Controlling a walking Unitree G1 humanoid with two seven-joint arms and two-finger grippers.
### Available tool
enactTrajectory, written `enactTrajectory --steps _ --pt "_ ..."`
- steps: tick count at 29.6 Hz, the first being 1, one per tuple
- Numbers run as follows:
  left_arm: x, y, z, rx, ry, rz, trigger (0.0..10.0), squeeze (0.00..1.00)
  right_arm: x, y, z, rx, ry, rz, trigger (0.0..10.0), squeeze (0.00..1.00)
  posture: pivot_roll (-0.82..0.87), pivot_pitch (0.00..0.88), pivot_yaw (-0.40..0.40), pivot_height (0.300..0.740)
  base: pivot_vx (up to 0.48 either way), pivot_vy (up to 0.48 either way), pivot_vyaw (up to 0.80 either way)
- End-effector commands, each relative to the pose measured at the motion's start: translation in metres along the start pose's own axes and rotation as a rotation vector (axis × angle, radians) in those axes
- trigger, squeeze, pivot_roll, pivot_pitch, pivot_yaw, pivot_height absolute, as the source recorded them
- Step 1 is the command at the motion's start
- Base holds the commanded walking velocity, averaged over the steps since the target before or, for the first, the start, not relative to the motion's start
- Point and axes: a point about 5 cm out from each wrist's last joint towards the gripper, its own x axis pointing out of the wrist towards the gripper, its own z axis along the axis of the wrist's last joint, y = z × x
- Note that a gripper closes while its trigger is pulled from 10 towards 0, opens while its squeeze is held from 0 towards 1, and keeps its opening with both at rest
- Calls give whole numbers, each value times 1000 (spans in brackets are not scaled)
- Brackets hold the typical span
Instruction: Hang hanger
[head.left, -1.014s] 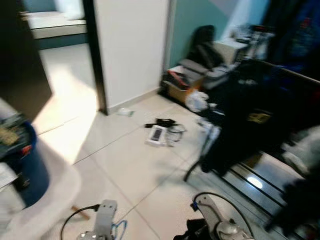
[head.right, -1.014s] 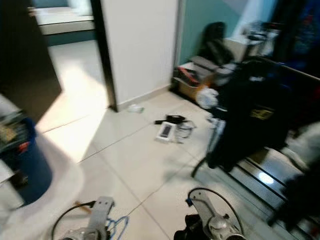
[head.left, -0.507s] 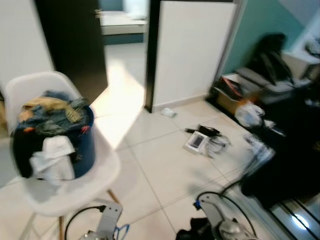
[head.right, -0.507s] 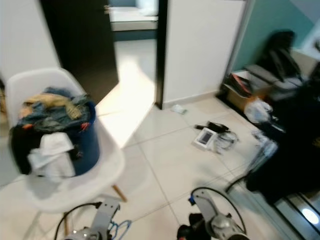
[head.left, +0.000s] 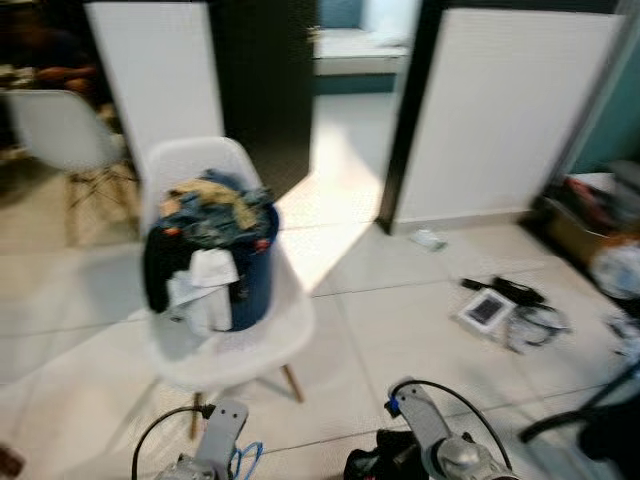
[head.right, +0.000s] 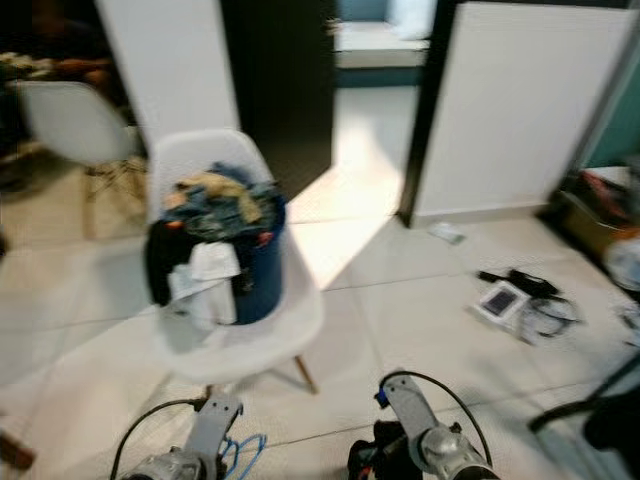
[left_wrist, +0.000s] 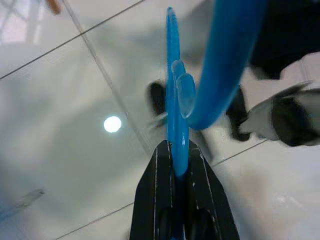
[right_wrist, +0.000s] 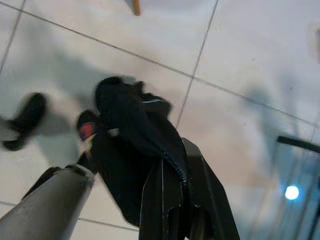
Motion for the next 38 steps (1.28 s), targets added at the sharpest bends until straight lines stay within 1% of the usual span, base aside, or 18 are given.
enactTrajectory --steps 1,27,38 --pt "-1 3 -1 12 3 6 10000 0 1 2 5 7 -17 3 10000 0 -57 0 -82 740 0 0 800" --pt "-1 3 -2 30 7 6 10000 0 1 2 4 28 -28 -9 10000 0 -55 0 -76 740 0 0 800" --pt "0 3 -2 -2 -7 12 10000 0 1 2 5 53 -52 -4 10000 0 -54 0 -79 740 0 0 800"
